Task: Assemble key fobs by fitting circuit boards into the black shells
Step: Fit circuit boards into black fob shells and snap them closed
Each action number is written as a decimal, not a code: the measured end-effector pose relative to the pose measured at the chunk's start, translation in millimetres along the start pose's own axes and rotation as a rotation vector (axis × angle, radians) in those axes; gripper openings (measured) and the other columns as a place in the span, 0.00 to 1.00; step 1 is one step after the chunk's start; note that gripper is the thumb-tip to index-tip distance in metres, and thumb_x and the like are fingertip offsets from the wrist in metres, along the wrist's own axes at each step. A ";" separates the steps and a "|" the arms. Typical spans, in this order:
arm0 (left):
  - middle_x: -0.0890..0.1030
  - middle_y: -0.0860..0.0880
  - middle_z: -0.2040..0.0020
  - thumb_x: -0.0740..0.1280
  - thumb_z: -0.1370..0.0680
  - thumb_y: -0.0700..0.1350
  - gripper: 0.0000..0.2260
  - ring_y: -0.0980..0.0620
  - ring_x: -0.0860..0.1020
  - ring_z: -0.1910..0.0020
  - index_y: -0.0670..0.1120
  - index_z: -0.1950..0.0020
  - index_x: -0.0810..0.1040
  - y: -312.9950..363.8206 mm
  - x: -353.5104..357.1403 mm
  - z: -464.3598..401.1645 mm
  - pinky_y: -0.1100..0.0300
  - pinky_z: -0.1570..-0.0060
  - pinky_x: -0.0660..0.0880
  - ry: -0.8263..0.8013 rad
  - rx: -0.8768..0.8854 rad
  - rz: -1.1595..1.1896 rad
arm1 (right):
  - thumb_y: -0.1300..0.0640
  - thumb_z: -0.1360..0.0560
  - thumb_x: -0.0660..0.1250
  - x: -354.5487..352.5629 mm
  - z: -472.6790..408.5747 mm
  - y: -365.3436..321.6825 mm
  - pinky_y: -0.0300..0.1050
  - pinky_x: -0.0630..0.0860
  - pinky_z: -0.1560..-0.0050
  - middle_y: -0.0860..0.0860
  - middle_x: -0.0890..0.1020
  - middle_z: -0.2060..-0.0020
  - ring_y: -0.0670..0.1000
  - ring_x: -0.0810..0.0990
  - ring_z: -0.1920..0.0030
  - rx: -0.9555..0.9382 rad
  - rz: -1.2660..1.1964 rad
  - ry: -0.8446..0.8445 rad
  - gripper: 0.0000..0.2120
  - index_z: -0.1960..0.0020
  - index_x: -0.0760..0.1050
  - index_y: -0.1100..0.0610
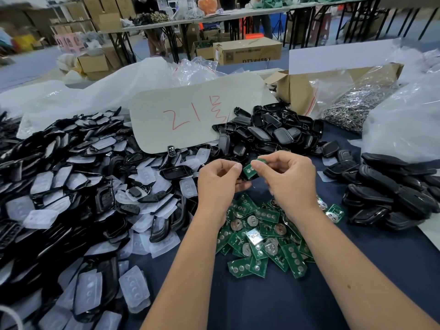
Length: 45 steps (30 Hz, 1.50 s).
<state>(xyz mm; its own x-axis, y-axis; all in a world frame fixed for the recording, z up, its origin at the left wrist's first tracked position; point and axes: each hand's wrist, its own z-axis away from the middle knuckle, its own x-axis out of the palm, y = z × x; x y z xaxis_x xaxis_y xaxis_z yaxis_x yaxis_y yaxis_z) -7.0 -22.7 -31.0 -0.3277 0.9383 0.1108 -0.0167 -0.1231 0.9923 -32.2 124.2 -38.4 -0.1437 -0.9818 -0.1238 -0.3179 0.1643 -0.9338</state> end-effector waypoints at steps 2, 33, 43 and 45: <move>0.79 0.45 0.60 0.71 0.19 0.38 0.06 0.55 0.82 0.70 0.40 0.55 0.82 -0.5 0.1 -0.7 0.59 0.62 0.83 0.002 0.004 -0.004 | 0.52 0.28 0.81 0.1 0.9 -2.4 0.38 0.78 0.66 0.45 0.86 0.67 0.45 0.84 0.66 -0.025 0.076 0.026 0.04 0.58 0.86 0.49; 0.80 0.53 0.70 0.74 0.24 0.32 0.07 0.55 0.79 0.72 0.42 0.54 0.79 1.5 -4.6 2.1 0.63 0.66 0.78 -0.033 0.022 -0.036 | 0.47 0.30 0.82 1.2 9.6 -20.1 0.34 0.70 0.67 0.49 0.81 0.70 0.44 0.74 0.71 0.023 0.266 0.031 0.18 0.57 0.77 0.56; 0.82 0.52 0.67 0.75 0.24 0.33 0.07 0.53 0.81 0.69 0.44 0.53 0.80 1.0 -9.4 -0.8 0.58 0.60 0.79 -0.052 -0.023 -0.009 | 0.45 0.29 0.80 -0.2 6.9 -10.4 0.33 0.72 0.68 0.47 0.82 0.66 0.42 0.78 0.67 0.048 0.217 -0.022 0.10 0.57 0.82 0.47; 0.82 0.50 0.63 0.75 0.24 0.33 0.08 0.53 0.81 0.69 0.45 0.53 0.81 1.6 -9.3 -0.8 0.59 0.62 0.78 -0.044 -0.028 -0.021 | 0.49 0.27 0.79 0.6 5.6 -9.0 0.38 0.76 0.65 0.43 0.85 0.62 0.43 0.81 0.63 0.068 0.140 -0.082 0.05 0.54 0.84 0.45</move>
<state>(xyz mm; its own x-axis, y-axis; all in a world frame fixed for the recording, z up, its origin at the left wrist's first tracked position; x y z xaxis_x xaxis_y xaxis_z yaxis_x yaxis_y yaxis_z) -4.7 -31.9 -30.4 -0.2856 0.9538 0.0928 -0.0496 -0.1114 0.9925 -24.1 121.6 -31.9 -0.1049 -0.9546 -0.2789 -0.2357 0.2963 -0.9255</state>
